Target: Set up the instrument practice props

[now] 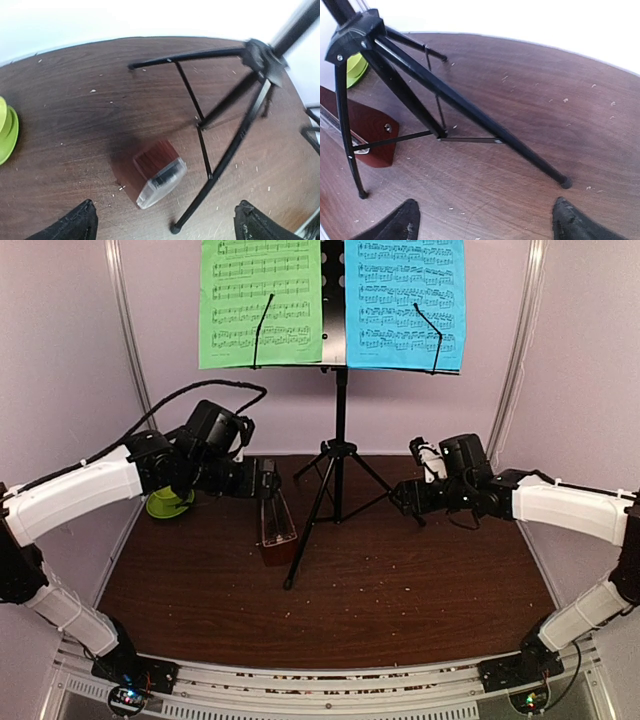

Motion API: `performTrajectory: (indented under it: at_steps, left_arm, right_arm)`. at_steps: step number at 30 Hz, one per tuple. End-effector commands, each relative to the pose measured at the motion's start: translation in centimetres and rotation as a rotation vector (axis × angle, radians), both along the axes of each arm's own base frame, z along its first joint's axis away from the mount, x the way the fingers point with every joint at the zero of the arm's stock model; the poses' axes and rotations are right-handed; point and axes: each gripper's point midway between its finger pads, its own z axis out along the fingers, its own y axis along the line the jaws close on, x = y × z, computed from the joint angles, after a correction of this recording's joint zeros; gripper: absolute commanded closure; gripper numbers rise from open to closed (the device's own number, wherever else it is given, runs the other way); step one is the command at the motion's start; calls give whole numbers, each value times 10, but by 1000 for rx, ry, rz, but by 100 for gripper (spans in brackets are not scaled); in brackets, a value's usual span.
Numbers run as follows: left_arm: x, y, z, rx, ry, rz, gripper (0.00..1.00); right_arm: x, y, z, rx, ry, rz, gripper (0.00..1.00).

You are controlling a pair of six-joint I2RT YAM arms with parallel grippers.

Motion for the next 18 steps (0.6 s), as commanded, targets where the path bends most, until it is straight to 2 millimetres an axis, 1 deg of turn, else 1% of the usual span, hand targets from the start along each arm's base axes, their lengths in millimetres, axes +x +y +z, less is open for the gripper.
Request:
performTrajectory:
  at_steps: [1,4,6,10,13,18]
  left_arm:
    - [23,1,6,-57,22,186,2]
    - [33,-9,-7,-39,56,208,2]
    - [38,-17,-15,-34,73,207,2]
    - [41,-23,-38,-26,126,225,2]
    - [38,-18,-55,7,165,261,5]
    - [31,-2,-76,80,222,327,17]
  right_arm:
    - [1,-22,19,11,-65,-117,2]
    - [0,-35,26,15,-94,-187,0]
    - [0,-51,27,3,-106,-266,0]
    - [-3,-61,31,-1,-118,-313,0]
    - [-7,-67,32,5,-120,-334,0]
    - [-12,-66,31,11,-101,-321,0]
